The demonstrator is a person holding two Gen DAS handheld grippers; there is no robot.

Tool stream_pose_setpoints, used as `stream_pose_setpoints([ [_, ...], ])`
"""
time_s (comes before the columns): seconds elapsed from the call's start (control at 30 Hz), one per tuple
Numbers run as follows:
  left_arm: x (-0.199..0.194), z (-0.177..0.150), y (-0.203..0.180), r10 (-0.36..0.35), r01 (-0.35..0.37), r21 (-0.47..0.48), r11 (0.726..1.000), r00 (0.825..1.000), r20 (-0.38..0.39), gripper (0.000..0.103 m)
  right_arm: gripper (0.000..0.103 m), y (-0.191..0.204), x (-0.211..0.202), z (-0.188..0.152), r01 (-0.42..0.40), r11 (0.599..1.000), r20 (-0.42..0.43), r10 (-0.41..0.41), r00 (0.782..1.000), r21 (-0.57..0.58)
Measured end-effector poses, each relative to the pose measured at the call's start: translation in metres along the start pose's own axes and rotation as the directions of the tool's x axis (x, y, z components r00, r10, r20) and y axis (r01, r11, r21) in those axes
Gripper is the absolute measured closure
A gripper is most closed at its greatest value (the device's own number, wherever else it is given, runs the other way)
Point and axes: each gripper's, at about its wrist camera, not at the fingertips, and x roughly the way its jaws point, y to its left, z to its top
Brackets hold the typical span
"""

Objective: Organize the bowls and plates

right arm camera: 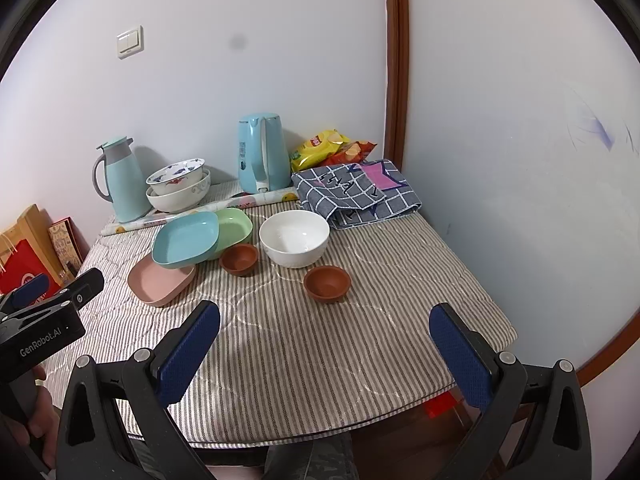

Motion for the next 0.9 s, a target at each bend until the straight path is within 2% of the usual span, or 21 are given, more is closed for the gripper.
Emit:
stream_pose_setpoints([
  [0.63, 0.005, 0.005, 0.001, -0.005, 0.005, 0.002, 1.000, 1.000, -0.003, 0.000, 0.000, 0.001, 0.004, 0.006, -0.003, 1.000, 0.001, 0.003, 1.000, 0.022],
  [0.9, 0.017, 0.014, 0.005, -0.014, 0.014, -0.009, 1.000, 1.000, -0.011, 0.000, 0.000, 0.003, 0.014, 0.014, -0.033, 0.999, 0.002, 0.033, 0.999, 0.028],
])
